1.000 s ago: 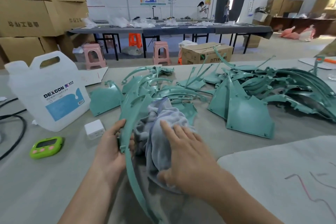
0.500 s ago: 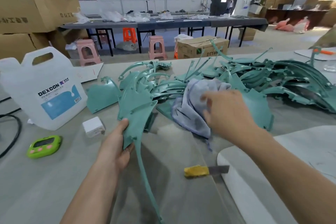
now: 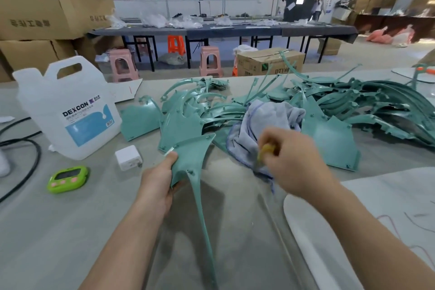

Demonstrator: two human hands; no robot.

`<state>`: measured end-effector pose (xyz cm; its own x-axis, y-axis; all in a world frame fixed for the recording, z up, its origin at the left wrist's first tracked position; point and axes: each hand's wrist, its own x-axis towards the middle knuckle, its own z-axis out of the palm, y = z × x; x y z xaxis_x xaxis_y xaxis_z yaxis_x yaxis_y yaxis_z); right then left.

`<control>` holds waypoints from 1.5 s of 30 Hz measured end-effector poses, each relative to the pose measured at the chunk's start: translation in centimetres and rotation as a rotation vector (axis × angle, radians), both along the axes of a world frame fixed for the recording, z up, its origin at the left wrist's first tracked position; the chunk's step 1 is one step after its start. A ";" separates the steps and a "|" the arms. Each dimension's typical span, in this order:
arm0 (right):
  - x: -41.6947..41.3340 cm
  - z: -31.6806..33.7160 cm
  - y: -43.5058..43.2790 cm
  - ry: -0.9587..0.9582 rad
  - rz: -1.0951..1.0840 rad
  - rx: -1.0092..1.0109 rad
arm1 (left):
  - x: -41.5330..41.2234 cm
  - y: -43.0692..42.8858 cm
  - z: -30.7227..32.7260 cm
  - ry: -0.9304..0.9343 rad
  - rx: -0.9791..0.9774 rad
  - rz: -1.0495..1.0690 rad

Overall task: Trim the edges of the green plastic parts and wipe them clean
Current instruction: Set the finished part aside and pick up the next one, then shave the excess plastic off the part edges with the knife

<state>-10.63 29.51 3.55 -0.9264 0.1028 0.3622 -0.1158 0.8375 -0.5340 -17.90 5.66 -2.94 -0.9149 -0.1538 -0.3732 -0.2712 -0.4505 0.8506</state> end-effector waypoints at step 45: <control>-2.9 -7.1 -3.8 -0.049 0.256 -1.129 | -1.0 0.5 -0.8 0.050 -0.133 -0.064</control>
<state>-13.52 25.69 -3.59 -0.9774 0.1521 0.1467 -0.1713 -0.1641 -0.9715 -18.87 6.20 -3.71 -0.9414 -0.1392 -0.3072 -0.2517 -0.3162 0.9147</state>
